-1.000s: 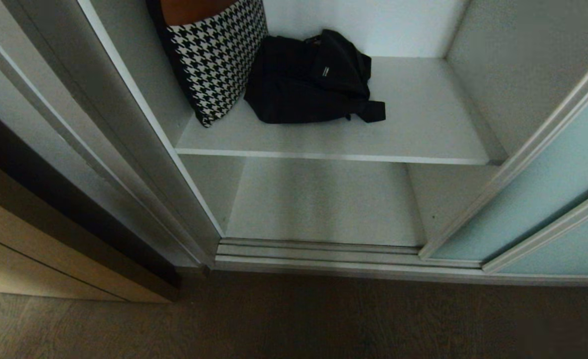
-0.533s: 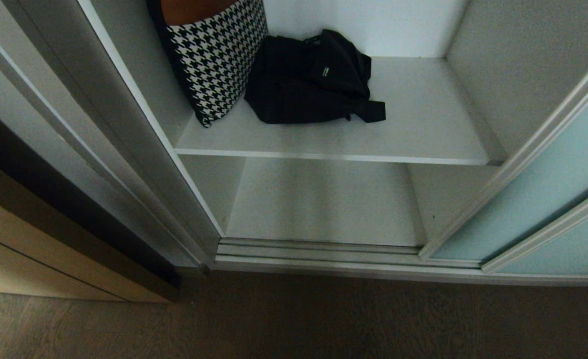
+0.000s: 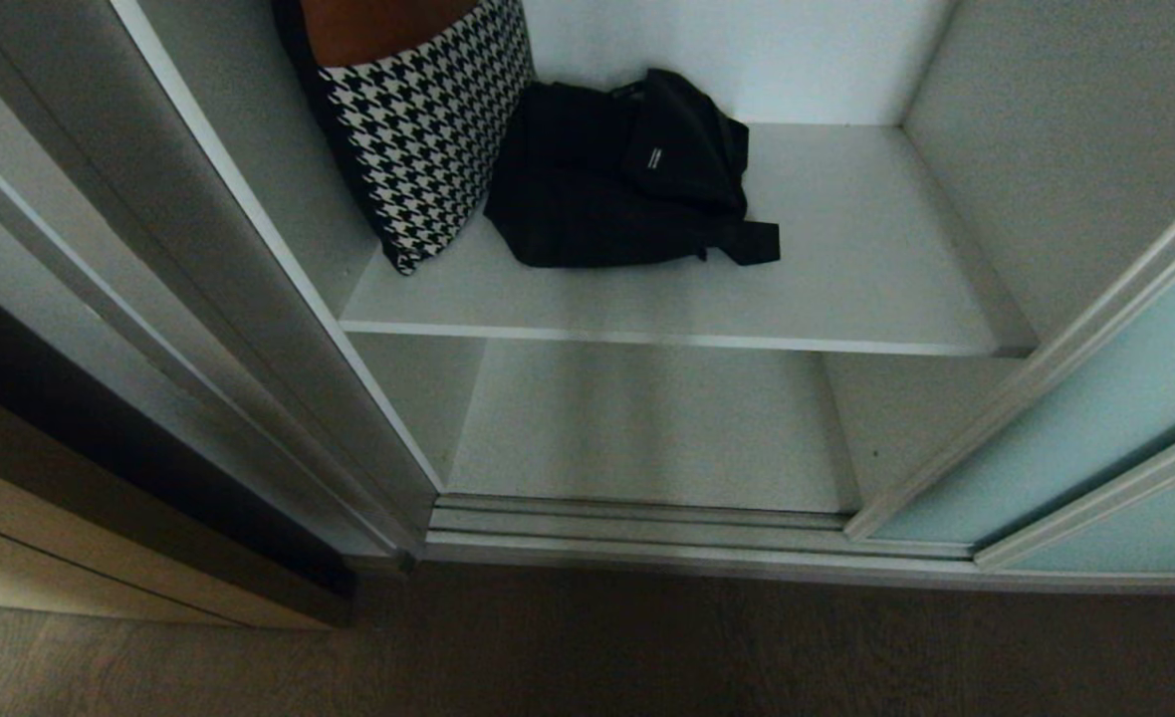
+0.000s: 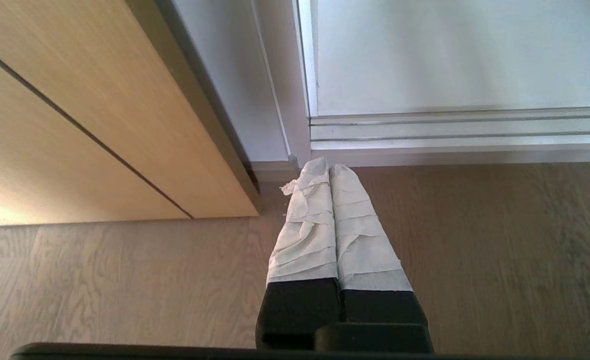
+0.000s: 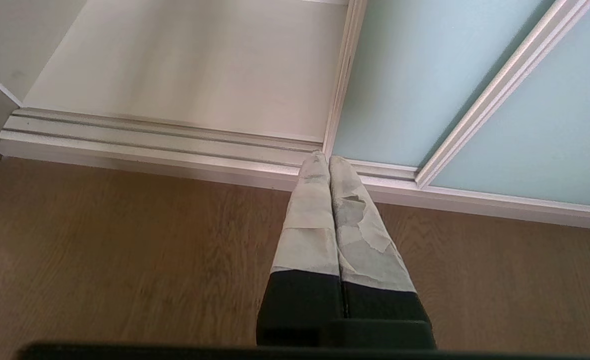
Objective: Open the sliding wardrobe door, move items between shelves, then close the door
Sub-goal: Place the bag on the lower shelf
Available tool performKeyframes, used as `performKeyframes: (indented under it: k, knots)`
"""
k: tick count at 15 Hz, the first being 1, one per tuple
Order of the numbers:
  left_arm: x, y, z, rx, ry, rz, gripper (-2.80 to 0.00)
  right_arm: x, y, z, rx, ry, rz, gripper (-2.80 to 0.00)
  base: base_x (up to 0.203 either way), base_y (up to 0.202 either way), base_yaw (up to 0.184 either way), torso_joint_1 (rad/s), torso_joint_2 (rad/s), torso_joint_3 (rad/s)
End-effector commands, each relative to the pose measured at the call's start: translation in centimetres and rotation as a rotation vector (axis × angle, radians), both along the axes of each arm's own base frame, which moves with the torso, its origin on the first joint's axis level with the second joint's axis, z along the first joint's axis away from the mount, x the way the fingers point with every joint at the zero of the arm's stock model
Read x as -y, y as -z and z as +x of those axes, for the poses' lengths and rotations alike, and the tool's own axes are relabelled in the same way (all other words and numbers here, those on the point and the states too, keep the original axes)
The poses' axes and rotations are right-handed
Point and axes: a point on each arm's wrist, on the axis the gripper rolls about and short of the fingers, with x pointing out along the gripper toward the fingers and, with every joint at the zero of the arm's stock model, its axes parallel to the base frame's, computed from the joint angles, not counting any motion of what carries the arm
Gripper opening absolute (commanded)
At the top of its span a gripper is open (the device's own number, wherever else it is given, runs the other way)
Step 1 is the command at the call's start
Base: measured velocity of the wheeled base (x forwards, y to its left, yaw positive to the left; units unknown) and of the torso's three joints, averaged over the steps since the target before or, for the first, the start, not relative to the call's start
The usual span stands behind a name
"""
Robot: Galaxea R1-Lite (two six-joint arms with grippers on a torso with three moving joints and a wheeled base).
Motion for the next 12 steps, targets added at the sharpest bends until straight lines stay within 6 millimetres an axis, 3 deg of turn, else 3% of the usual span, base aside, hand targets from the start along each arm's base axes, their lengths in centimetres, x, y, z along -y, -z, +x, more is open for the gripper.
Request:
performKeyframes:
  k: [1,12]
  knots:
    - [0.00,0.01,0.03,-0.004,0.000,0.000,-2.80,0.00,0.04,0.01,-0.001,-0.001,0.000,-2.80,0.000,0.000,0.000,0.000,0.00,0.000]
    - [-0.02,0.07,0.13,0.008,-0.009,0.024,-2.80,0.00,0.04,0.00,0.000,0.000,0.000,-2.80,0.000,0.000,0.000,0.000,0.00,0.000]
